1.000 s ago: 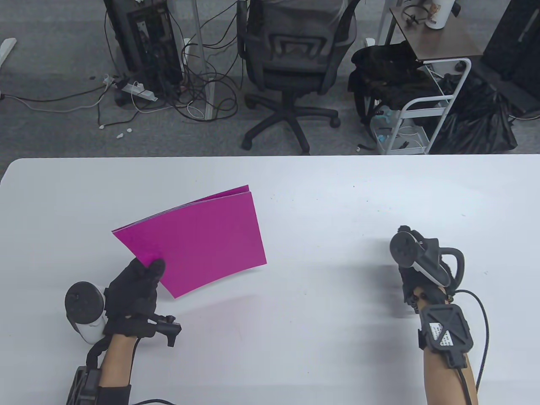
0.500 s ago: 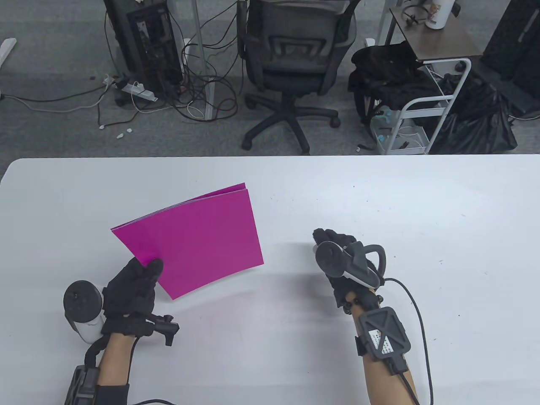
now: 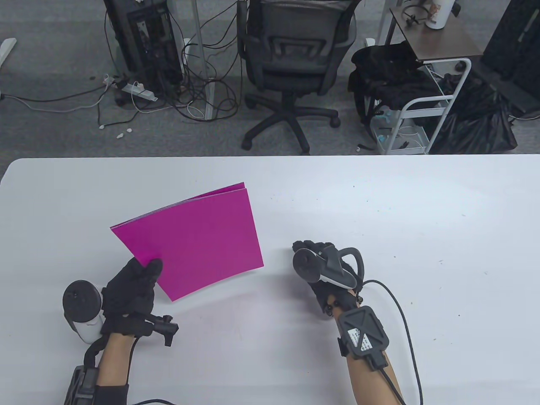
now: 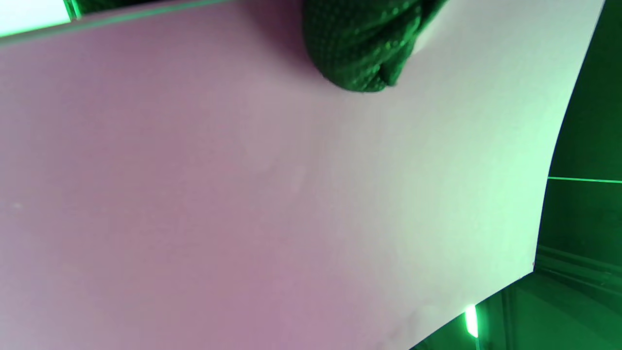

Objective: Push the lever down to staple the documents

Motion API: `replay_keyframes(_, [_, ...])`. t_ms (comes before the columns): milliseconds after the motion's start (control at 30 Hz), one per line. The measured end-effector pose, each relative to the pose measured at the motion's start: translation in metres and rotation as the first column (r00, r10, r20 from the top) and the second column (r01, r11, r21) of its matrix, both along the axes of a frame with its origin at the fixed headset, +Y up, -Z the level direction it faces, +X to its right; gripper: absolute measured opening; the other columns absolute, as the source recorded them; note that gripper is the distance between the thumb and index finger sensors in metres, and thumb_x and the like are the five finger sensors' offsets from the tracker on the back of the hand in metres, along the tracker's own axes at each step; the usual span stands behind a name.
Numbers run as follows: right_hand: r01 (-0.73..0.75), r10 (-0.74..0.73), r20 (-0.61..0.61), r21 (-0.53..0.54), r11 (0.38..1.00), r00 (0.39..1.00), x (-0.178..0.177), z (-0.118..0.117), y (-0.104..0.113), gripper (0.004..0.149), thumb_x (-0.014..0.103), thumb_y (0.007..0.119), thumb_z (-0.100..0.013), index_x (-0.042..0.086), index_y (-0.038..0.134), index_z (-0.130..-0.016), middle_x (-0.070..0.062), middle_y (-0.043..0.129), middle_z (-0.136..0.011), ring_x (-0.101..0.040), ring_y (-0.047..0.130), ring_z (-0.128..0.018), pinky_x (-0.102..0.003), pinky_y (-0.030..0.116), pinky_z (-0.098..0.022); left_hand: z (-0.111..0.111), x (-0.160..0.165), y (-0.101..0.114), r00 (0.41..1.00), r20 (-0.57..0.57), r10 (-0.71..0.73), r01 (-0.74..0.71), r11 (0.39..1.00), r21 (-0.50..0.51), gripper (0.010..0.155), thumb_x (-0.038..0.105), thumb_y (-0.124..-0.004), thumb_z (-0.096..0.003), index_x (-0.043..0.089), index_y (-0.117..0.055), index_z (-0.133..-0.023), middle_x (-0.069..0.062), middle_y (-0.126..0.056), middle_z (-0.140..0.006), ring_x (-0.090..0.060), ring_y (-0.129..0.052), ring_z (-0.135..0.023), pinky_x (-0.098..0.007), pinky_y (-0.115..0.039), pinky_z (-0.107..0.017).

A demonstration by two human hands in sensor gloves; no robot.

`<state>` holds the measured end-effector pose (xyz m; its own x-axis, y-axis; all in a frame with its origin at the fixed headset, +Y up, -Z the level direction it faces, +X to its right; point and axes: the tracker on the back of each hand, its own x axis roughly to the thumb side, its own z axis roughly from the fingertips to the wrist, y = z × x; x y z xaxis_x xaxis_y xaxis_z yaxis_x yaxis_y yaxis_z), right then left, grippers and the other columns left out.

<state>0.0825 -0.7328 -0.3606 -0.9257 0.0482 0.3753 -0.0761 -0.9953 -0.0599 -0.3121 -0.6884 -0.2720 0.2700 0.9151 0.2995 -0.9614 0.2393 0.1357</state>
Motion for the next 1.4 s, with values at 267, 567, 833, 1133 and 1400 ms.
replay_keyframes(267, [-0.003,0.003,-0.005,-0.022,1.000,1.000,0.001,-0.001,-0.006,0.059,0.022,0.085,-0.041,0.013,0.071,-0.097,-0.014,0.082,-0.095,-0.037,0.093,-0.083,-0.053,0.076,-0.066,0.000,0.001,-0.001,1.000,0.003,-0.003,0.003,1.000,-0.006,0.041,0.026,-0.078,-0.0533,0.017,-0.084,-0.093,-0.009,-0.099,-0.089,-0.034,-0.102,-0.079,-0.061,-0.085,-0.059])
replay_keyframes(567, [0.005,-0.005,-0.001,-0.030,1.000,1.000,0.001,0.001,-0.005,0.059,0.022,0.085,-0.041,0.013,0.071,-0.098,-0.014,0.082,-0.095,-0.037,0.093,-0.083,-0.053,0.076,-0.066,0.001,0.002,-0.002,1.000,0.012,-0.002,0.003,1.000,-0.022,0.041,0.026,-0.078,-0.0535,0.017,-0.084,-0.093,-0.010,-0.100,-0.088,-0.034,-0.103,-0.077,-0.061,-0.085,-0.058])
replay_keyframes(833, [0.003,-0.003,0.002,-0.039,0.999,1.000,0.000,0.000,-0.006,0.059,0.022,0.084,-0.042,0.013,0.070,-0.098,-0.014,0.080,-0.096,-0.038,0.091,-0.084,-0.054,0.074,-0.066,0.000,0.002,0.002,1.000,0.010,-0.021,0.022,0.998,-0.051,0.041,0.025,-0.078,-0.0539,0.014,-0.084,-0.093,-0.011,-0.100,-0.086,-0.036,-0.103,-0.075,-0.062,-0.085,-0.057])
replay_keyframes(1133, [0.012,-0.012,0.009,-0.043,0.999,1.000,0.000,0.001,-0.009,0.058,0.022,0.084,-0.043,0.013,0.068,-0.099,-0.015,0.079,-0.097,-0.039,0.089,-0.085,-0.056,0.073,-0.066,-0.014,-0.003,0.026,0.986,0.059,-0.155,0.165,0.963,-0.215,0.041,0.023,-0.077,-0.0547,0.010,-0.085,-0.093,-0.014,-0.102,-0.082,-0.036,-0.104,-0.068,-0.062,-0.086,-0.053])
replay_keyframes(1400, [0.018,-0.017,0.010,-0.046,0.999,1.000,0.001,0.000,-0.010,0.058,0.022,0.084,-0.043,0.013,0.068,-0.099,-0.015,0.079,-0.097,-0.039,0.090,-0.085,-0.056,0.073,-0.066,-0.042,-0.012,0.040,0.956,0.160,-0.247,0.293,0.835,-0.466,0.041,0.022,-0.077,-0.0550,0.008,-0.086,-0.092,-0.016,-0.103,-0.080,-0.035,-0.106,-0.064,-0.061,-0.086,-0.050])
